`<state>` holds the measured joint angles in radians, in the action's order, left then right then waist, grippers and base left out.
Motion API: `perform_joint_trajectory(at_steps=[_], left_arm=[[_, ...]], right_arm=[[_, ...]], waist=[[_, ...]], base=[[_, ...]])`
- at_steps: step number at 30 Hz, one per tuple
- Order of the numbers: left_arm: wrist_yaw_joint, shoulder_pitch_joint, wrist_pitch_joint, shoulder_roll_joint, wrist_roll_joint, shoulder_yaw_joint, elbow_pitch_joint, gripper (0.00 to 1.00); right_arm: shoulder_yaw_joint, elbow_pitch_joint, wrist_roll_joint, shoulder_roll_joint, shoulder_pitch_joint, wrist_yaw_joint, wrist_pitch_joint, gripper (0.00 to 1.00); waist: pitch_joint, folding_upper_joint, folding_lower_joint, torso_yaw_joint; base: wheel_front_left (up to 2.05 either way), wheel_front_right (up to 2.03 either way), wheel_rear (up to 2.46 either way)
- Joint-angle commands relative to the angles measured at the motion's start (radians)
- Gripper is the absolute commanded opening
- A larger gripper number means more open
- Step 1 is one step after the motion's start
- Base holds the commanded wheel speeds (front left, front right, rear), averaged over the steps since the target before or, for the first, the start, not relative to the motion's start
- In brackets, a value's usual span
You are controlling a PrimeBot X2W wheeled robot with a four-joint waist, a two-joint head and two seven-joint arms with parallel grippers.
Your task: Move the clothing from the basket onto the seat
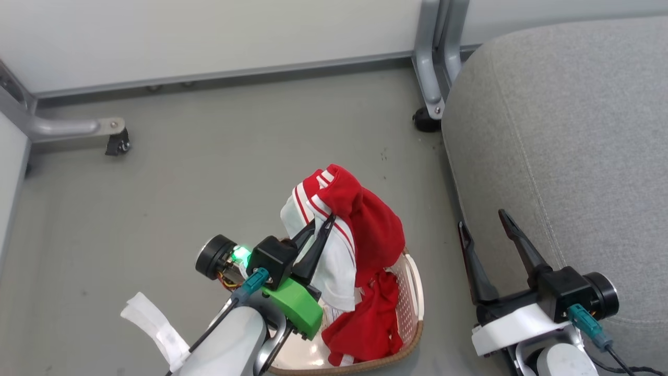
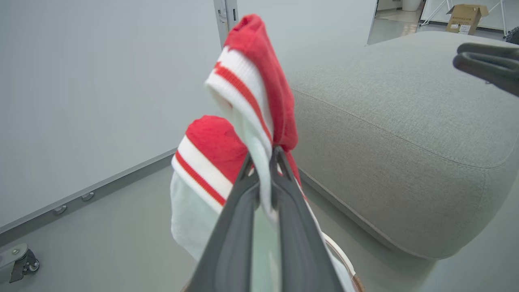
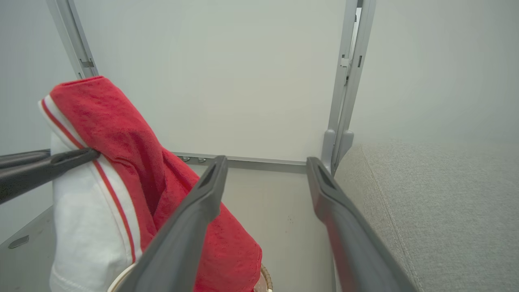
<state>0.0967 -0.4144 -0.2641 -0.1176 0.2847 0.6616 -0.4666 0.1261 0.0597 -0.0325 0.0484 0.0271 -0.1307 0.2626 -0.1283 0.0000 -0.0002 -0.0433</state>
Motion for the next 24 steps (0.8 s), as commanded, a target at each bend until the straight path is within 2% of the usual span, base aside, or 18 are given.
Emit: perform_joint_trajectory(at_steps=[1, 11, 24], left_arm=[[0.005, 0.022, -0.001, 0.001, -0.014, -0.012, 0.024, 0.0], [0.026, 0.04, -0.001, -0.004, -0.086, -0.031, 0.176, 0.0], [0.034, 0.031, -0.001, 0.002, -0.113, 0.052, 0.27, 0.0]], right_arm=[[0.005, 0.003, -0.006, 0.004, -0.02, 0.0, 0.003, 1.0], [0.055, 0.02, -0.001, 0.003, -0.045, 0.0, 0.003, 1.0], [0.134, 0.025, -0.013, 0.021, 0.0, 0.0, 0.003, 1.0]], waist=[[0.108, 0.0, 0.0002, 0.017], [0.153, 0.0, 0.0002, 0.008], [0.175, 0.0, 0.0002, 0.017]], base=[[0.0, 0.0, 0.0], [0.0, 0.0, 0.0], [0.0, 0.0, 0.0]])
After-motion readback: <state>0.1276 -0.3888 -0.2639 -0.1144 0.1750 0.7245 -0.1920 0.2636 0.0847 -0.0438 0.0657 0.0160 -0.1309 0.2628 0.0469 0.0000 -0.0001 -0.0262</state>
